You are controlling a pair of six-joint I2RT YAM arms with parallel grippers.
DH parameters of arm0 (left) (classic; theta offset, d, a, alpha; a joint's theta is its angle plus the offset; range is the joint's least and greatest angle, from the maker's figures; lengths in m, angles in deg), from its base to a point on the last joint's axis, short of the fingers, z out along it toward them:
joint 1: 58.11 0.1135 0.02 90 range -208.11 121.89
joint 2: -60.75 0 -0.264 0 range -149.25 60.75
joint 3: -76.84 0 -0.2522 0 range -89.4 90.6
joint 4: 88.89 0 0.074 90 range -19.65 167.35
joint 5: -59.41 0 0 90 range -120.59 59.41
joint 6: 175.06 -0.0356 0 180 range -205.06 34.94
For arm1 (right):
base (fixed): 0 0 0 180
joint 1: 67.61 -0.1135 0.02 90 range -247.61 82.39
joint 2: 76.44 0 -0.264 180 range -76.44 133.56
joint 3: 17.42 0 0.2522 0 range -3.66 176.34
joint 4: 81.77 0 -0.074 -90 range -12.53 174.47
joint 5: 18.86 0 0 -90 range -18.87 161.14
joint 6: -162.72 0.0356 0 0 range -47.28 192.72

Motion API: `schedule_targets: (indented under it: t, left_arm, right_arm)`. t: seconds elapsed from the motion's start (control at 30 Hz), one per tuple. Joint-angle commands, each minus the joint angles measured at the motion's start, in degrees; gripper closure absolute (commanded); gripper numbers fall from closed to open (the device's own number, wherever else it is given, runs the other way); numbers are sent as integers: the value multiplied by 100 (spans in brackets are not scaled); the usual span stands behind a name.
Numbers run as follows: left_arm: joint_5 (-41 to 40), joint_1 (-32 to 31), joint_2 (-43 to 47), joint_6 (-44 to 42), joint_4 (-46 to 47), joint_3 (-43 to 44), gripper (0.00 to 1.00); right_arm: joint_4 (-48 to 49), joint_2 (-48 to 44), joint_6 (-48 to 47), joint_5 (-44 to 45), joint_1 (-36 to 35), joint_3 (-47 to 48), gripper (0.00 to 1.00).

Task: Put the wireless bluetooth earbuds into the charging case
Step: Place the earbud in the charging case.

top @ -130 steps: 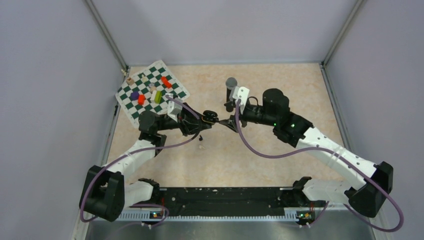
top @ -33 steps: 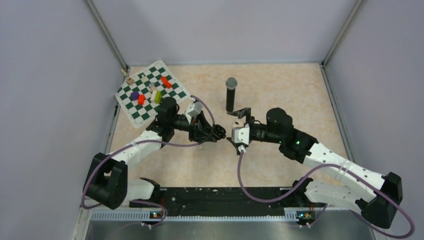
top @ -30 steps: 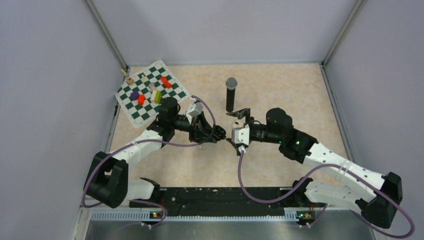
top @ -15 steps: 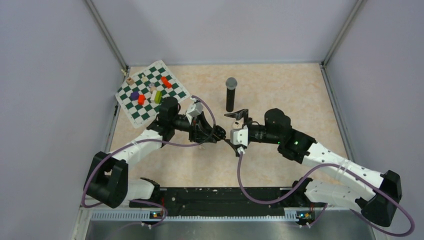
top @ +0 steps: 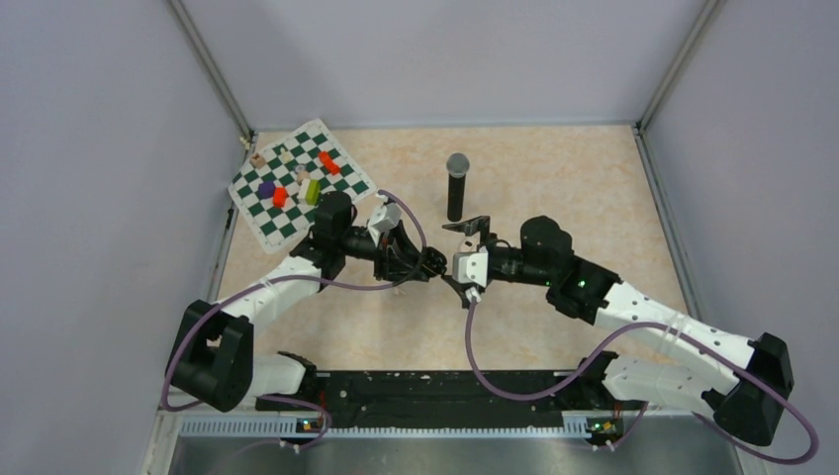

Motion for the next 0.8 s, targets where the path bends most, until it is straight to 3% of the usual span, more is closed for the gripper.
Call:
schedule_targets:
  t: [0.0, 0.33, 0.57, 0.77]
  left_arm:
    - [190, -91, 54, -251, -92, 194, 100]
    - [195, -129, 10, -438, -221, 220, 100]
    - [202, -148, 10, -610, -374, 212, 100]
    - [193, -153, -3, -649, -421, 221, 100]
  right_arm:
    - [837, 3, 331, 298, -66, 38, 1]
    - [1185, 202, 893, 507, -97, 134, 1]
    - [1583, 259, 1332, 1110, -131, 261, 1]
    - [1479, 88, 1234, 1461, -131, 409, 1]
